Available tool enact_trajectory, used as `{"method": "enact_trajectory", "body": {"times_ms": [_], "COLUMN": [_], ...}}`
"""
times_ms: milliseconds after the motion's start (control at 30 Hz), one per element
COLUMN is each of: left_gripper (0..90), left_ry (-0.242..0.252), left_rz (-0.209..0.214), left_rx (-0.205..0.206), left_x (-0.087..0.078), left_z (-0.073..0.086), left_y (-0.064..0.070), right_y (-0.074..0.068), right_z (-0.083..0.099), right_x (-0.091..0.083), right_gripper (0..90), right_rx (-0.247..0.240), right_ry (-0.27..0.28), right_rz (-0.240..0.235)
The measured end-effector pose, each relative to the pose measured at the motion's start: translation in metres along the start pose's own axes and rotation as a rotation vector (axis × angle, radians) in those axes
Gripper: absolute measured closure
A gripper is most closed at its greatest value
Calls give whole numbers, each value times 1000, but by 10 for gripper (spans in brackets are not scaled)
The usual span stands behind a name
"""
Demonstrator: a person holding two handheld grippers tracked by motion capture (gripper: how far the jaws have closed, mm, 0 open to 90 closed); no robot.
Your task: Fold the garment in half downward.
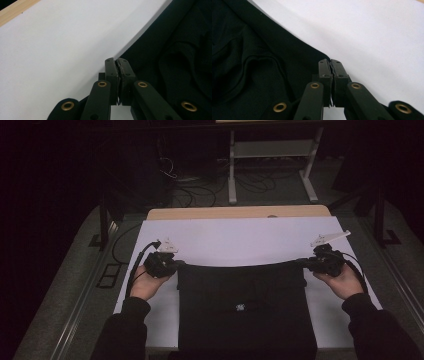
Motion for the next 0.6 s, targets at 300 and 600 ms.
{"method": "enact_trajectory", "body": {"times_ms": [300,600], "left_gripper": [866,865], "left_ry": [6,5], "left_rz": [-2,-17], "left_rx": [-33,-30], "left_x": [6,7], "left_z": [-10,-33], "left_y": [-19,-32], "right_y": [10,19], "right_z": [-13,-26], "right_x": [9,10], "right_gripper": [863,862], "right_rx": [27,31], "right_ry": [-11,-13], "right_rz": [10,38]}}
Point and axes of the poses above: each handheld gripper's, and its own axes: x roughly forward along the jaws, z roughly out of its underside, y roughly to its right, the point moved 8 cm from there along x, roughly forward along the jaws, and after that the axes turned 4 degrees about y, right-handed, at the moved point
